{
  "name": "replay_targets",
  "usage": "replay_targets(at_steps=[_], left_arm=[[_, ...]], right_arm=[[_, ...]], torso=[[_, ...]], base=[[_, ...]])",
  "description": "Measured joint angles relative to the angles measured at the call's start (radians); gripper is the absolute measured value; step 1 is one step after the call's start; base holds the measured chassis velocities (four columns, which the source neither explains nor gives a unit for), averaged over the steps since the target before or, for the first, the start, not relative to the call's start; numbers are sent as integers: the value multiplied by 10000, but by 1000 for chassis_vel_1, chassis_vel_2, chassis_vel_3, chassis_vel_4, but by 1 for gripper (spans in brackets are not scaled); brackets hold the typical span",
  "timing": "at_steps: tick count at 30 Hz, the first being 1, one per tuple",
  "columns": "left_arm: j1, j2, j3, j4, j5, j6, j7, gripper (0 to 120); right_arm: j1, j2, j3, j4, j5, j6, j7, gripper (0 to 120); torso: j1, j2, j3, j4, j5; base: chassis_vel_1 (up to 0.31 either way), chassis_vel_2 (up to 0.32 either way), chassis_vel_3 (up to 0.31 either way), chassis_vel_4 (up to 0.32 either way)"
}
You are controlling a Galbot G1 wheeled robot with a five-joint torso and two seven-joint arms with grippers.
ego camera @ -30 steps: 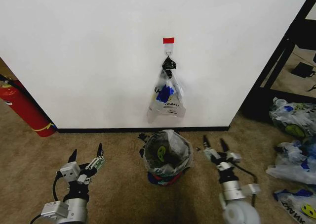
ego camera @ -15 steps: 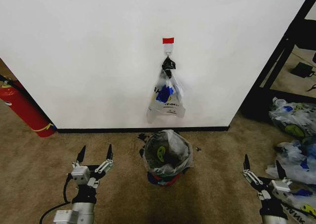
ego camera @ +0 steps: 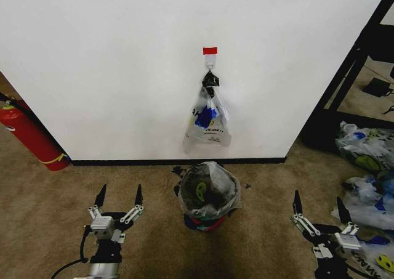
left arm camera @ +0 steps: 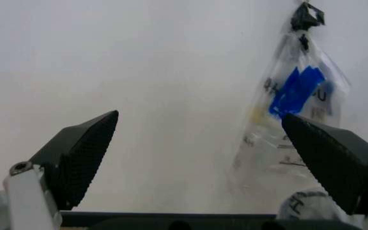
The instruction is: Pick up the garbage bag from the wall and place it over the trash bin.
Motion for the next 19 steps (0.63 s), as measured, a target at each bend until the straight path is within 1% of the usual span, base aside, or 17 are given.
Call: replay_targets(at_steps=[7,19], left_arm=[[-80,272,226,-89,19,348,41,100],[-15,243,223,-163,105,369,21,100]], right_arm=[[-56,297,-336,276,-144,-243,188,100],[-4,390,-651,244,-576,-254,326,100]], torso=[[0,0,0,0,0],[0,0,0,0,1]], base=[[0,0,0,0],[0,0,0,0]])
